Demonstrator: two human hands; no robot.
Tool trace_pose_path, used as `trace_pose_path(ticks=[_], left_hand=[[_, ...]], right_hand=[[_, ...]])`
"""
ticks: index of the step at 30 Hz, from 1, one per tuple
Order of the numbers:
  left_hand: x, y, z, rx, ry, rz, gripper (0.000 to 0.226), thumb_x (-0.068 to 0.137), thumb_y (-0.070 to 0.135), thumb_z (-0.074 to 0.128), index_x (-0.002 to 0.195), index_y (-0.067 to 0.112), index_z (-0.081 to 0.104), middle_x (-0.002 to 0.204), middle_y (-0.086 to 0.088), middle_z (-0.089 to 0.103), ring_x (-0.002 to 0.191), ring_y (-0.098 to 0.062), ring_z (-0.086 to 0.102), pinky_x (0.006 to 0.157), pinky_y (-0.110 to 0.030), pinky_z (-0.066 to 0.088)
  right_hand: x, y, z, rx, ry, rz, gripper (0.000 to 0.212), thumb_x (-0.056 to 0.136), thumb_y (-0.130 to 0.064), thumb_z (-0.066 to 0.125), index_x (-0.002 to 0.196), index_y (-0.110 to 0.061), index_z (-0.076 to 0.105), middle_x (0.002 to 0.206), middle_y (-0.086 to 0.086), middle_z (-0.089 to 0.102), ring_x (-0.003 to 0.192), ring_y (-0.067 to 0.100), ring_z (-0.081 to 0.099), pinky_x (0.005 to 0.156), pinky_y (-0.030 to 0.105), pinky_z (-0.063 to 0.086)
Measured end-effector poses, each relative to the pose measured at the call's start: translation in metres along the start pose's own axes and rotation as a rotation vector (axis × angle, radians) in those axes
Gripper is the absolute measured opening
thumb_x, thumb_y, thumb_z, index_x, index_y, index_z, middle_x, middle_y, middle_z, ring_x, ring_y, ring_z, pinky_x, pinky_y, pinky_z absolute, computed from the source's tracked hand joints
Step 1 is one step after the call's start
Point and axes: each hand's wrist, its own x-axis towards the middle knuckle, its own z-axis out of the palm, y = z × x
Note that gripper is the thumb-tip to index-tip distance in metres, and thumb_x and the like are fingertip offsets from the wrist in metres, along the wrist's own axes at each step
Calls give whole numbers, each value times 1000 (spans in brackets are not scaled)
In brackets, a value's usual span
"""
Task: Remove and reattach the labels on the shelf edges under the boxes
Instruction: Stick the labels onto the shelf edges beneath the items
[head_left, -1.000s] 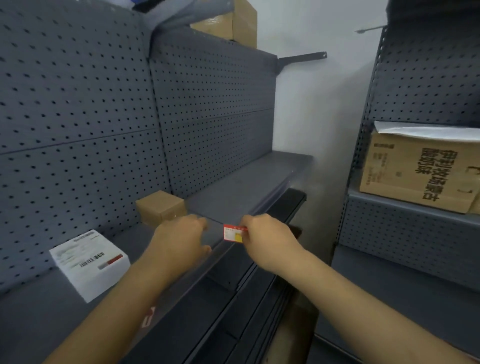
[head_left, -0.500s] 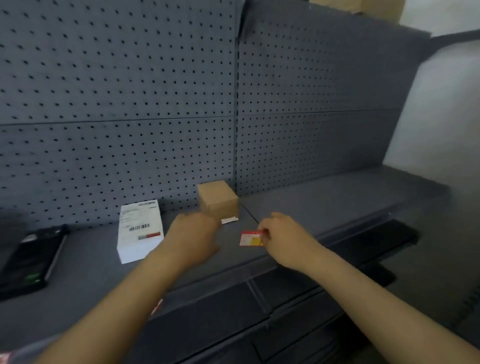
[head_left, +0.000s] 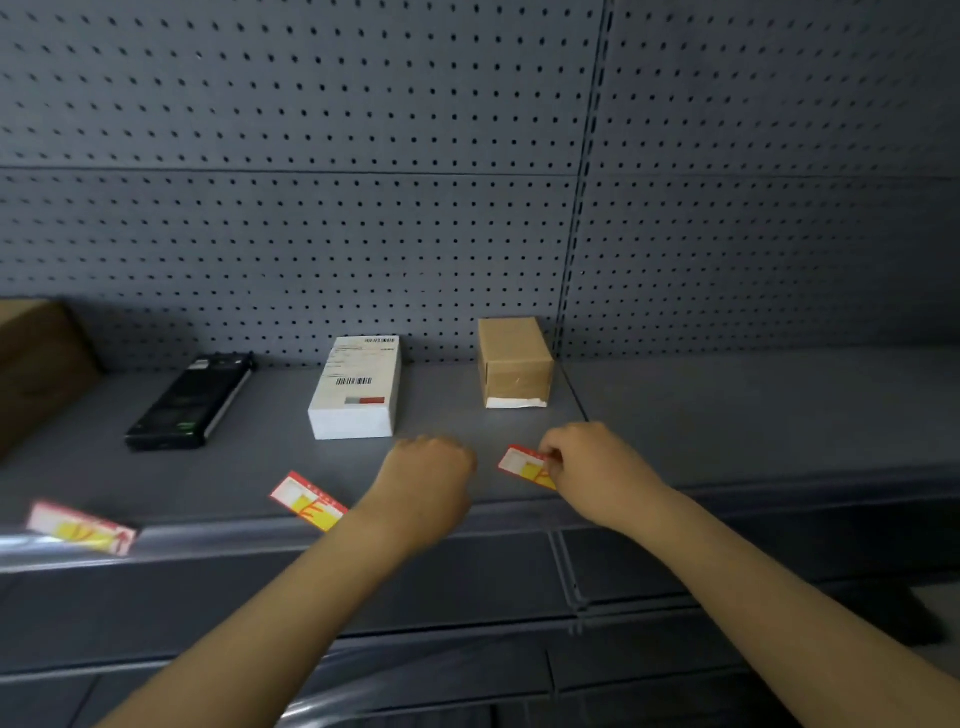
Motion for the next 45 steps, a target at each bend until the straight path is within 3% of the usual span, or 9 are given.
trace_pose_path(ticks=[3, 6, 16, 34, 40, 45], left_hand=[[-1, 9, 14, -69, -75, 16, 24, 90, 21, 54, 111, 19, 66, 120, -7, 63, 108, -28, 61, 88, -35, 48], [0, 18, 27, -119, -129, 46, 29, 89, 19, 56, 118, 20, 63, 125, -8, 62, 110, -29, 62, 92, -37, 50], [12, 32, 42, -124, -114, 15, 28, 91, 16, 53, 117, 16, 64, 119, -9, 66, 103, -27, 64, 91, -38, 54], [13, 49, 45, 5, -91, -38, 34, 91, 8, 52, 124, 12, 57, 123, -12, 58, 112, -28, 56, 94, -36, 46], [10, 48, 42, -63, -108, -42, 31, 91, 5, 52, 121, 10, 58, 125, -13, 54, 113, -29, 54, 93, -36, 46], [7, 43, 37, -60, -110, -11, 30, 94, 5, 47, 123, 10, 56, 127, -10, 58, 110, -28, 60, 95, -36, 49]], right_hand=[[5, 7, 6, 122, -17, 22, 16, 89, -15, 57, 96, -10, 71, 95, 11, 71, 84, 24, 65, 76, 43, 55], [8, 12, 12, 189, -27, 24, 13, 88, -16, 61, 95, -12, 71, 97, 8, 73, 86, 21, 67, 77, 41, 57], [10, 26, 20, 209, 8, 34, 10, 89, -12, 61, 93, -13, 69, 98, 7, 72, 85, 19, 67, 74, 38, 58], [10, 22, 25, 271, 48, -45, 8, 88, -10, 62, 91, -7, 69, 94, 11, 72, 83, 20, 67, 76, 39, 57], [14, 24, 24, 227, 55, -68, 9, 88, -10, 63, 93, -6, 69, 96, 11, 65, 83, 19, 61, 75, 35, 53], [13, 25, 31, 63, -44, -120, 19, 90, -12, 57, 103, -11, 70, 98, 10, 58, 87, 26, 59, 75, 39, 51]])
